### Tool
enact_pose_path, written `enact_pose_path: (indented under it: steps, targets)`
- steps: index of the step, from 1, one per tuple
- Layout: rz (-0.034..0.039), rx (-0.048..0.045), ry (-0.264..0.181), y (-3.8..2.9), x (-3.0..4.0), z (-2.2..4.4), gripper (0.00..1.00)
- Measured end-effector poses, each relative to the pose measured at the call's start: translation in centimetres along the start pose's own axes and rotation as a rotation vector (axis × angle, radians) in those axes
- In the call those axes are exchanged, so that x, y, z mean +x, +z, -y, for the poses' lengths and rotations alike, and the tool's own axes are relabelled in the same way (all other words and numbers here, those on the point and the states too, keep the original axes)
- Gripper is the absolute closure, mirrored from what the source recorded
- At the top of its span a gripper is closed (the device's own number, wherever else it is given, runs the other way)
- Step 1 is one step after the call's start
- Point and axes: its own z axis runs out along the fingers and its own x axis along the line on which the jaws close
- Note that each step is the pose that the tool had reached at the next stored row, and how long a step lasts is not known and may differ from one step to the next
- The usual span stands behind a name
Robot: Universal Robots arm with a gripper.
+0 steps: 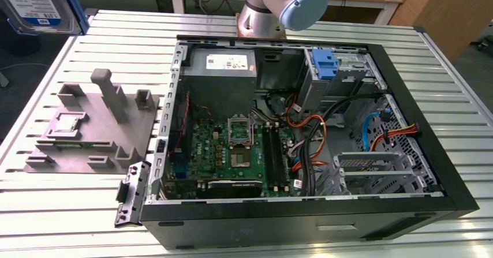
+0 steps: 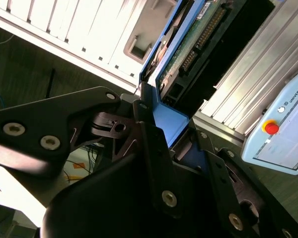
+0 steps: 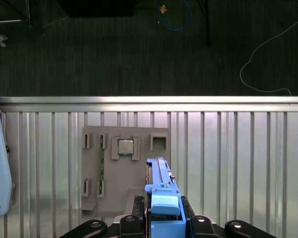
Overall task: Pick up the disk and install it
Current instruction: 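Pick up the disk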
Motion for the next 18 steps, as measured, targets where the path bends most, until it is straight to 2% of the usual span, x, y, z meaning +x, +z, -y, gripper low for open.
enact_pose_path:
  steps: [18]
  targets:
    - [-0.0001, -0.0001, 0.0, 0.02, -0.01, 0.86, 0.63]
